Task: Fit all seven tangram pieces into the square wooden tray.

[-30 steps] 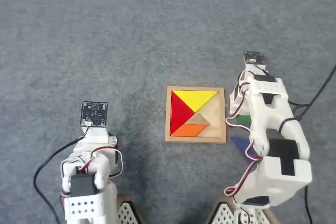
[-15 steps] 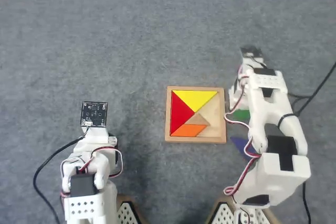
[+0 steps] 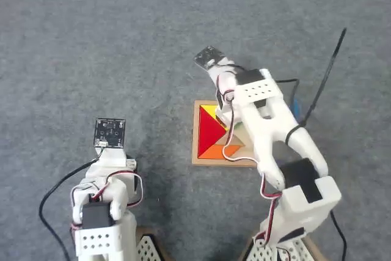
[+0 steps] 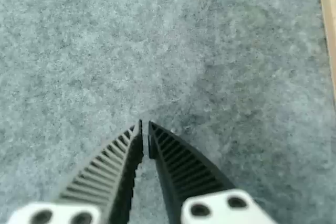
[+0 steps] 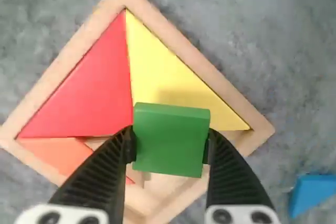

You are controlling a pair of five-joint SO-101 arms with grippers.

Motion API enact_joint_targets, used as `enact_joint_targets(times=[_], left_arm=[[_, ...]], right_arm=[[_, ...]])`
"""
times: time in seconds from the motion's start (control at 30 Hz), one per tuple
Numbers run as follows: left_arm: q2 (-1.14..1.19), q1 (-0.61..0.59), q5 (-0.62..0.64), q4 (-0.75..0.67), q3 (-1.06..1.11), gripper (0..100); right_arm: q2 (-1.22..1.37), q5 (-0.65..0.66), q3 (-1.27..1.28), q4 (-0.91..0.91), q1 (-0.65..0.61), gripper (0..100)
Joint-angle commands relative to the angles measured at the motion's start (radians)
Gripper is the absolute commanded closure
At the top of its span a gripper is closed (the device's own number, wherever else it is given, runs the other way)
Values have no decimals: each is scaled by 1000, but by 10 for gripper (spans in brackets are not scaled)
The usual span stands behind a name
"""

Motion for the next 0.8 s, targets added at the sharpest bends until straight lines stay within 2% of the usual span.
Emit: enact_joint_targets(times=[0.0,0.23,0.57,0.77], left_arm=[[-18,-2,17,3,-13,982],[-18,-2,17,3,-13,982],[-18,-2,17,3,-13,982],[-18,-2,17,3,-13,982]], right_arm=[[-15,80,-49,18,4,947],[-15,236,-17,44,12,947],[-5,233,-11,97,22,942],[-15,164,35,62,16,872]])
